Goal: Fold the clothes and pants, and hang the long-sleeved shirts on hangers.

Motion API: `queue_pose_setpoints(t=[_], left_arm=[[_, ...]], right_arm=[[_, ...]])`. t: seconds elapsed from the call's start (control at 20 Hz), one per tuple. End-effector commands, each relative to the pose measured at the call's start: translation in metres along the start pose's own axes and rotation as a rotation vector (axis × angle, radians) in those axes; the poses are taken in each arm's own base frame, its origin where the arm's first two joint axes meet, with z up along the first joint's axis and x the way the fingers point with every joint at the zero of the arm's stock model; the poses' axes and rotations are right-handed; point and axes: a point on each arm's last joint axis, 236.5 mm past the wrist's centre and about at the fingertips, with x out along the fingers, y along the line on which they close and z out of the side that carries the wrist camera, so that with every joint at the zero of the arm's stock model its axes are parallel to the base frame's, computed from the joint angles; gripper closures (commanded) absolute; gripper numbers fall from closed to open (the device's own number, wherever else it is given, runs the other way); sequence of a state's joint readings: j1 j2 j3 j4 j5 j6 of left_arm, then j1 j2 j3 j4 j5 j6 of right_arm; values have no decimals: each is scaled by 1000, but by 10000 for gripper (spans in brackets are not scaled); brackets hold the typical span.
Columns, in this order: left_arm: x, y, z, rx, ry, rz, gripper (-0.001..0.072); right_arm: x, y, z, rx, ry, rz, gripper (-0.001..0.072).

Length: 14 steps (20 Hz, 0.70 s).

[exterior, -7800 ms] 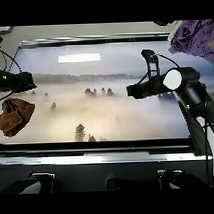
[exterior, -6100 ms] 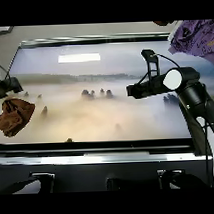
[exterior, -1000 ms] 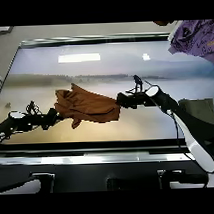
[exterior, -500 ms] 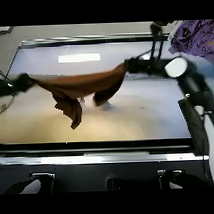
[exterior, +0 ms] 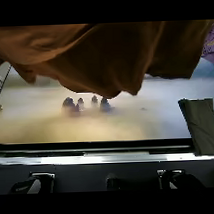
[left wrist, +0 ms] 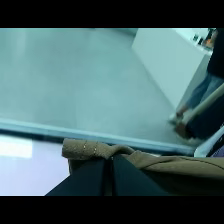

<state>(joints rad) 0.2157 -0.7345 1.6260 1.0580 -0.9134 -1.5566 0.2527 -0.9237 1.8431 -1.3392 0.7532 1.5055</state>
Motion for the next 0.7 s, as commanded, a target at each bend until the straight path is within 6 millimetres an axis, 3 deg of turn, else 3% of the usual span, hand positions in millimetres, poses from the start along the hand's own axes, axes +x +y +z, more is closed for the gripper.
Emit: queue_pose_setpoints(t=[0.0,0.1,0.2,0.25,0.35,0.5,0.65], left_arm=[[-46,-13,20,-2,-68,36,695],[-38,0,11,5,-35,75,695],[-11,23,-8,-28,33,117,695],[8,37,-24,-47,85,133,695],[58,74,-71,-99,223,177,695],[136,139,-172,-172,469,245,694],[197,187,-286,-238,667,290,694]], right_arm=[[-45,2,40,-8,-94,-29,687],[-29,-8,25,32,-52,-57,687],[6,-20,-15,94,59,-81,687],[29,-26,-46,139,140,-93,687],[76,-40,-122,203,320,-125,687],[135,-63,-262,279,611,-185,687],[166,-82,-401,378,835,-266,686]])
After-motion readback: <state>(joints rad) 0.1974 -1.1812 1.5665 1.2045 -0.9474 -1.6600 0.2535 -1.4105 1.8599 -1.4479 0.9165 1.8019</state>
